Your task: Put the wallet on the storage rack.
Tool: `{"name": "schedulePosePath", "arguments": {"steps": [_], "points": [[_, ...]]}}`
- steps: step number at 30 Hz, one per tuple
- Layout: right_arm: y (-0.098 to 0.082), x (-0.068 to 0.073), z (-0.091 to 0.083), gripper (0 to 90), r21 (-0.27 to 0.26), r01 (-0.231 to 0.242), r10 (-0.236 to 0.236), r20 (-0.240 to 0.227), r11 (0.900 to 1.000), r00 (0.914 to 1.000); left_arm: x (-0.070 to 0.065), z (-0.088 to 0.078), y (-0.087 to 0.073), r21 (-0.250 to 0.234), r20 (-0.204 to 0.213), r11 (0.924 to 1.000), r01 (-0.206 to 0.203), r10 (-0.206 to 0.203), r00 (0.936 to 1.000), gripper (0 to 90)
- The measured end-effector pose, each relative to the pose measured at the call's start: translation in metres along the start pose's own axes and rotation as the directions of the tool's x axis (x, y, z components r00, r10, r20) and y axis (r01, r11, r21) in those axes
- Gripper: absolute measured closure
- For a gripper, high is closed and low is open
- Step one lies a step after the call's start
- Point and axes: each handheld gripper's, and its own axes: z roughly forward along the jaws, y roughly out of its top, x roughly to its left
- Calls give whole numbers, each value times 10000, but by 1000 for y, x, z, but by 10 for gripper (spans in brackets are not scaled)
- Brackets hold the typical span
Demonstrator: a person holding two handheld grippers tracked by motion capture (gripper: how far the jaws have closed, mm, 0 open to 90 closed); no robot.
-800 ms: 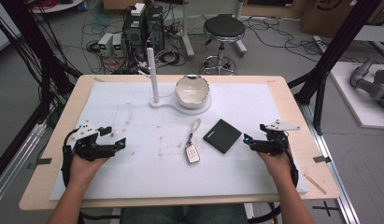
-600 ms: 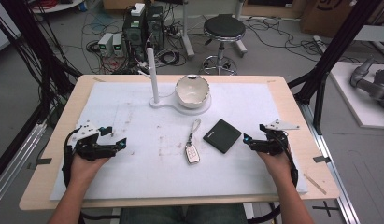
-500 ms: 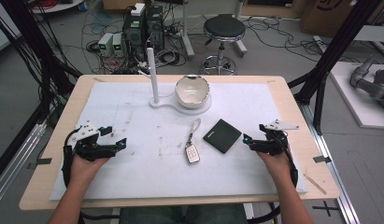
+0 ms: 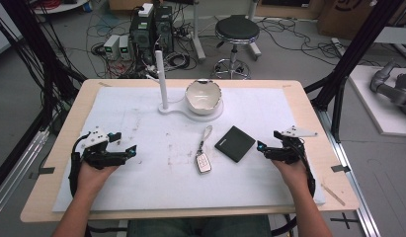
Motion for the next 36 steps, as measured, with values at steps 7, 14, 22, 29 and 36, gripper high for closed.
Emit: {"name": "schedulePosePath", "arguments": {"steps": [7, 14, 22, 29, 36], "points": [[12, 1, 6, 179, -10, 110, -110, -170, 9999, 9998, 0, -4, -3, -58, 91, 10000, 11, -11, 10000, 189], [26, -2, 24, 179, 188, 10, 0, -552, 9998, 9985, 5, -7, -6, -61, -69, 9998, 165, -165, 9998, 189], [34, 2, 48, 178, 755, 386, -324, -823, 9964, 9961, 6, -12, -9, -68, -188, 9998, 185, -186, 9996, 189], [36, 4, 74, 179, 1423, 368, -219, -1049, 9891, 9942, 5, -13, -10, -5, -180, 9999, 136, -136, 9997, 189], [28, 0, 88, 346, 2301, -229, 639, -1725, 9729, 9829, 6, -16, -12, 2, -252, 9998, 210, -210, 9995, 189]]}}
